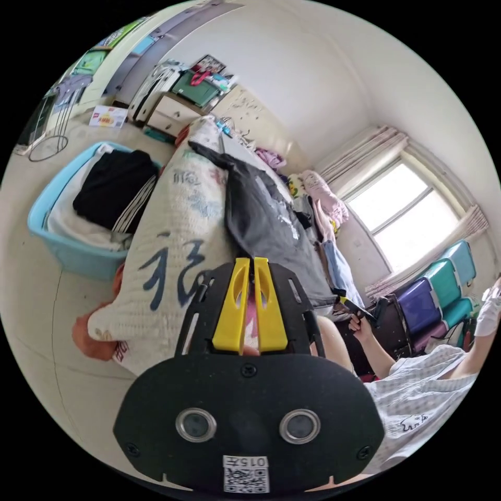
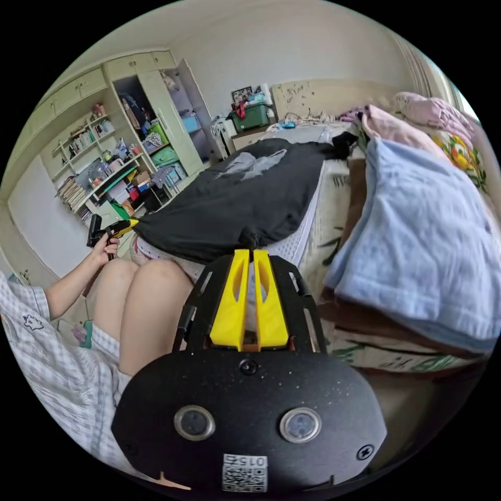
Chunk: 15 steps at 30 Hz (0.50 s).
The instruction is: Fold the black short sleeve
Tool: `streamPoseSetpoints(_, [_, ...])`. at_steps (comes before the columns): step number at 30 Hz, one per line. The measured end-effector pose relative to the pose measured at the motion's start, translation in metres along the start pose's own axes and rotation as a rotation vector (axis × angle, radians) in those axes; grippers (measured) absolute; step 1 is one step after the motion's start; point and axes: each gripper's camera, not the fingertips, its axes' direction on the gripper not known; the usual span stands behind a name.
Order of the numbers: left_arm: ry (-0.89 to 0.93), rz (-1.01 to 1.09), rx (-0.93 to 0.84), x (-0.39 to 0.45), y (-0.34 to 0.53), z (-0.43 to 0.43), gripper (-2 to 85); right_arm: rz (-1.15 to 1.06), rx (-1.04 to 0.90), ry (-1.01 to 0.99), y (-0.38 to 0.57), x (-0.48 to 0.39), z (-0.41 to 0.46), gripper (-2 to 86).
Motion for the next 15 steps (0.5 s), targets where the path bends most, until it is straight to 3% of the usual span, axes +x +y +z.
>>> streamPoseSetpoints(15, [-0.114, 0.062, -0.065, -0.011, 0.031, 0.028, -0.4, 0.125, 0.004, -0.063, 0.033, 0.073, 0.028, 0.4])
